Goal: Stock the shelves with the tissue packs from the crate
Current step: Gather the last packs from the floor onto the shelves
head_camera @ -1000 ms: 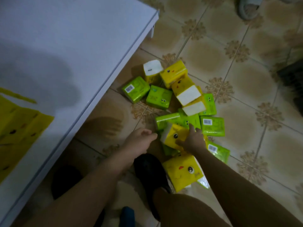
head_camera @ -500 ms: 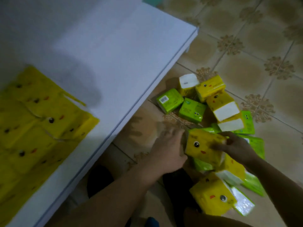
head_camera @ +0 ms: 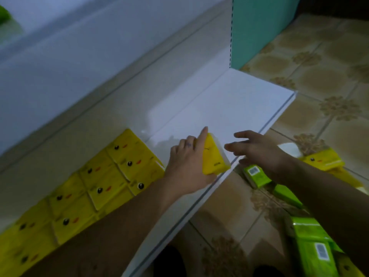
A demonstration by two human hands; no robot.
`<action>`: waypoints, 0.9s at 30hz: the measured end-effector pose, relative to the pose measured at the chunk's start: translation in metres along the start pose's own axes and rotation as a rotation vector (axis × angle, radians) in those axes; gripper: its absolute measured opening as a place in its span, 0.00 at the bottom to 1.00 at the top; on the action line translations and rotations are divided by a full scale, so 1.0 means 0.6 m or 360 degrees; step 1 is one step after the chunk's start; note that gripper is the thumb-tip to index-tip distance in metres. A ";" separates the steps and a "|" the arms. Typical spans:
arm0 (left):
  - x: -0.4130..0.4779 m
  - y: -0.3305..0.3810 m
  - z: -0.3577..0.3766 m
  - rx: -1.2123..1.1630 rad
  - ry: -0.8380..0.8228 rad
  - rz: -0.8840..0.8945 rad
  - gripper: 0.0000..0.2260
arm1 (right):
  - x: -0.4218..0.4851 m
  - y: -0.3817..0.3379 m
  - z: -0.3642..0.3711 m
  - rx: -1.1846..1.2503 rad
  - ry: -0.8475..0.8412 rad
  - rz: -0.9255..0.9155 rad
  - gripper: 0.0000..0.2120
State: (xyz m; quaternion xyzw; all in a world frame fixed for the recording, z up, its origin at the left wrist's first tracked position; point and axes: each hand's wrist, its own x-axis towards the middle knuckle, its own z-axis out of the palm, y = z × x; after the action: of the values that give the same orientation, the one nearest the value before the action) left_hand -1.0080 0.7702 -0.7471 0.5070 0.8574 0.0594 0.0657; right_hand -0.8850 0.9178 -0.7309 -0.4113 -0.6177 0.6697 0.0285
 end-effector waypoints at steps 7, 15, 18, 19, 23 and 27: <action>0.156 -0.125 0.065 0.0006 -0.0149 -0.0193 0.42 | 0.089 0.094 0.032 0.0218 0.0098 0.0171 0.17; 0.208 -0.223 0.160 0.0938 -0.0615 -0.0448 0.31 | 0.155 0.170 -0.029 0.0265 0.0182 0.0244 0.14; 0.208 -0.213 0.174 0.1028 -0.0761 -0.0425 0.28 | 0.154 0.172 -0.040 0.0297 0.0206 0.0233 0.10; 0.209 -0.217 0.171 0.1026 -0.0789 -0.0511 0.28 | 0.151 0.175 -0.039 0.0254 0.0175 0.0237 0.10; 0.202 -0.231 0.155 0.0933 -0.0928 -0.0702 0.32 | 0.138 0.190 -0.040 -0.0016 -0.0003 0.0257 0.07; 0.176 -0.157 0.166 0.0904 -0.0793 -0.0540 0.32 | 0.126 0.216 -0.065 -0.0517 0.0010 0.0204 0.07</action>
State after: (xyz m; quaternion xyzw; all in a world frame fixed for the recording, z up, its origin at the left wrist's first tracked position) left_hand -1.1224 0.8213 -0.8663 0.3553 0.8690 -0.3158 0.1375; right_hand -0.8510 0.9599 -0.8762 -0.4510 -0.6902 0.5603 -0.0792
